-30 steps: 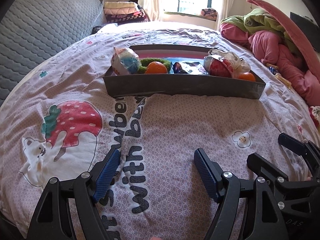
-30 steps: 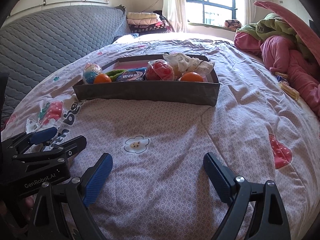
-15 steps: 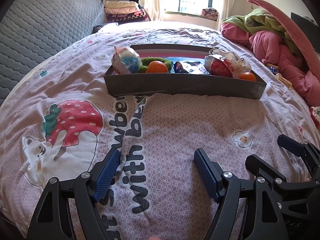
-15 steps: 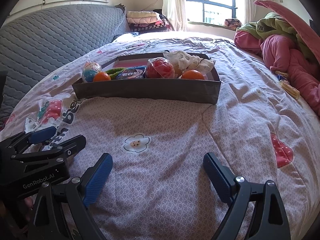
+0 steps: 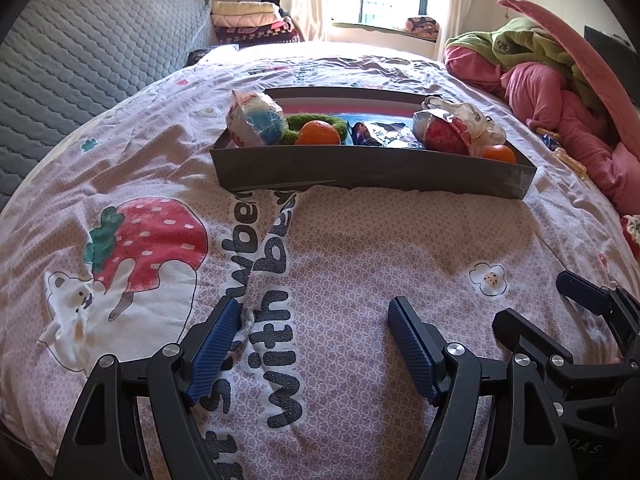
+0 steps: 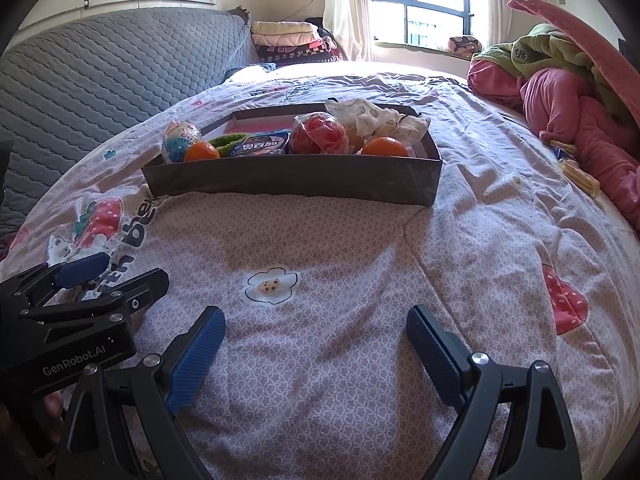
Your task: Organize objects
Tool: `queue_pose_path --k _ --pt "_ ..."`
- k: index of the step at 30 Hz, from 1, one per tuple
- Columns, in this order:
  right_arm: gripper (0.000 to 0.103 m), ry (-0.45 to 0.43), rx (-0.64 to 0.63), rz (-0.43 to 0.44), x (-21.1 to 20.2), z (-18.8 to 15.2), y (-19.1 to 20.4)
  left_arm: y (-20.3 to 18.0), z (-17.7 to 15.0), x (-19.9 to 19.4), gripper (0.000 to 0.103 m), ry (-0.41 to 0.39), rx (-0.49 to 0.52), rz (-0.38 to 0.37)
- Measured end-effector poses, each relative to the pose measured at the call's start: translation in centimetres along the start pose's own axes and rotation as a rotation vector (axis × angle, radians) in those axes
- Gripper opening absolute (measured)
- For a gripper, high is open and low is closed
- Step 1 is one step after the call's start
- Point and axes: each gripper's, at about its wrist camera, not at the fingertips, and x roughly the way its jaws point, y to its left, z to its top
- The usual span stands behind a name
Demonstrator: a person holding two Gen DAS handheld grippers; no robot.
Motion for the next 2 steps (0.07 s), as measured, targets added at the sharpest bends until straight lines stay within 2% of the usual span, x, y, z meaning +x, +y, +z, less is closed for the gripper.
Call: queue_pose_path --k 2 --pt "0.092 -0.001 0.002 0.000 -0.03 -0.04 0.00 -0.04 -0.02 0.00 0.078 0.000 0.002 0.000"
